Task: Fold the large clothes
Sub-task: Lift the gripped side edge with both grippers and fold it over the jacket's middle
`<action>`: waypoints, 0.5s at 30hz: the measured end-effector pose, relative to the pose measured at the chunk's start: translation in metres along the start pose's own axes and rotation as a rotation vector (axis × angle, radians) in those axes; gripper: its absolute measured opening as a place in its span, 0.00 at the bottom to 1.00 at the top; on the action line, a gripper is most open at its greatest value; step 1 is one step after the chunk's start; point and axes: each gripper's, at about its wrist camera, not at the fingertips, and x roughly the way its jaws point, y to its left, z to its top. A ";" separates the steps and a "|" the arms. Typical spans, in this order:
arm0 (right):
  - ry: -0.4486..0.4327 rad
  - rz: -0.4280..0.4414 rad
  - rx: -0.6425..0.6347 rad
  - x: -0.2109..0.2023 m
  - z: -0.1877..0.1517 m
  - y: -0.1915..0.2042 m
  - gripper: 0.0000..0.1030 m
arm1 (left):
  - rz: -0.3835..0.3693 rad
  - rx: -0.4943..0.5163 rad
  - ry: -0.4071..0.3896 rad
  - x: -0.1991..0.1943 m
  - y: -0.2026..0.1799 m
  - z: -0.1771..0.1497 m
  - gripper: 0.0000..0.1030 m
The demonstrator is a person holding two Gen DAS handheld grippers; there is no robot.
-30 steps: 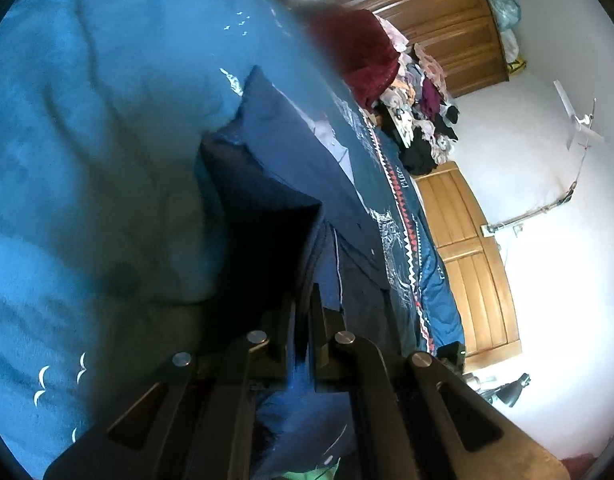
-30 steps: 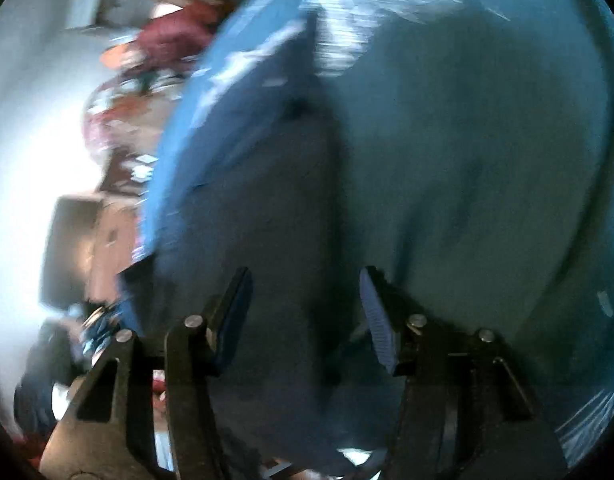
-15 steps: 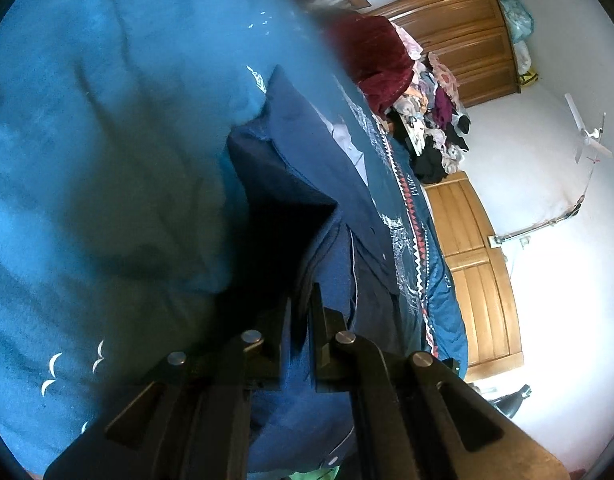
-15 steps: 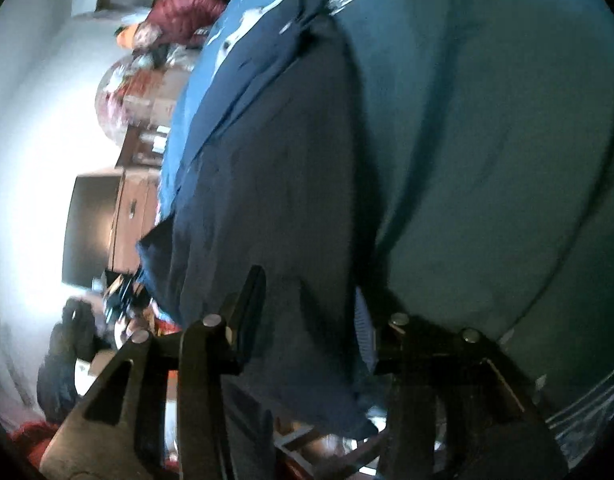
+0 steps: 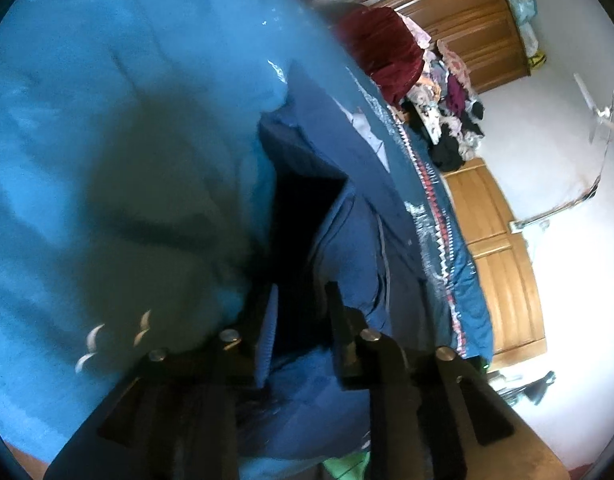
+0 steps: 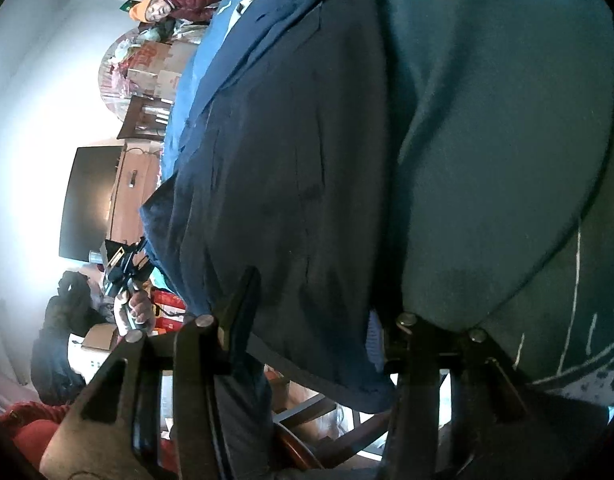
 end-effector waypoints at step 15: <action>-0.007 -0.001 0.014 0.007 -0.003 -0.001 0.45 | 0.058 0.179 0.017 -0.026 -0.018 -0.019 0.30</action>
